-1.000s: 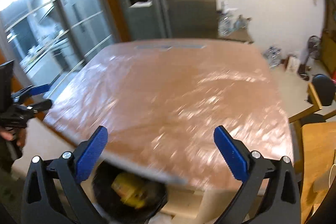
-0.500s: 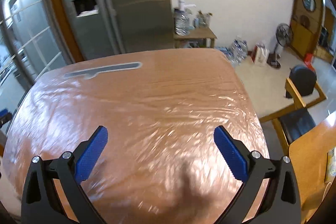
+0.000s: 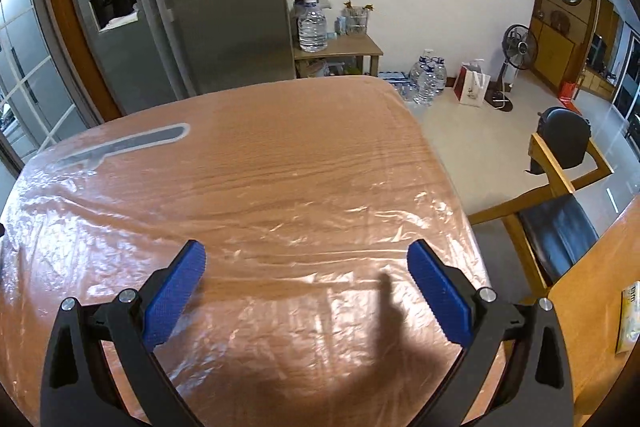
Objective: Collect trash
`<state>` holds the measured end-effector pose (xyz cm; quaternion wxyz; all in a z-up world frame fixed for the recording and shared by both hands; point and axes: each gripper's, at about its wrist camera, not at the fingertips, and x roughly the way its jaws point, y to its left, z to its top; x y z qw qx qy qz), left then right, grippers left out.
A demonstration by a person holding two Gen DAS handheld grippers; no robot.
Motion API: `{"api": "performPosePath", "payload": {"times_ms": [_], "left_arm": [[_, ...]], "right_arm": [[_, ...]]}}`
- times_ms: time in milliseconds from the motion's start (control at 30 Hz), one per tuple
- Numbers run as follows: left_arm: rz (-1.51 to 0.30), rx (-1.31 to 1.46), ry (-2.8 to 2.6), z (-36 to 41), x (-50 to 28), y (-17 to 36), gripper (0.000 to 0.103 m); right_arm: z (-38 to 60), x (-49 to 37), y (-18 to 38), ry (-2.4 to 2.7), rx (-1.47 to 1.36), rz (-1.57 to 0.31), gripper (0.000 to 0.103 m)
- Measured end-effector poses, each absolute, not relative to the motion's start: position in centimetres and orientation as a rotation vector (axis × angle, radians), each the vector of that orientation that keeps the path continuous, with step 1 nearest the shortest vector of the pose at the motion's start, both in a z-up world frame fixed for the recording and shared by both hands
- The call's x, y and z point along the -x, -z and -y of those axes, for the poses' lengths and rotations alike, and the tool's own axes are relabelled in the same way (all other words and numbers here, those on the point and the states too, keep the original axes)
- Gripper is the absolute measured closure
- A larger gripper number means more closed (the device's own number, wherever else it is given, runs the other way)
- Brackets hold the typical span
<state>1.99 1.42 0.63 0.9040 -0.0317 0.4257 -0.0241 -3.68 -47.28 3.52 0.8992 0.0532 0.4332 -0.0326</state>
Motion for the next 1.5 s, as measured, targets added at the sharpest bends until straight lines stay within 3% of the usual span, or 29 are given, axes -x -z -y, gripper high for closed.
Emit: {"api": "performPosePath", "payload": {"times_ms": [1500], "left_arm": [[-0.954, 0.01, -0.022, -1.0, -3.7, 0.7, 0.002]], "right_arm": [[47.2, 2.3, -1.6, 0.111, -0.068, -0.971, 0.004]]}}
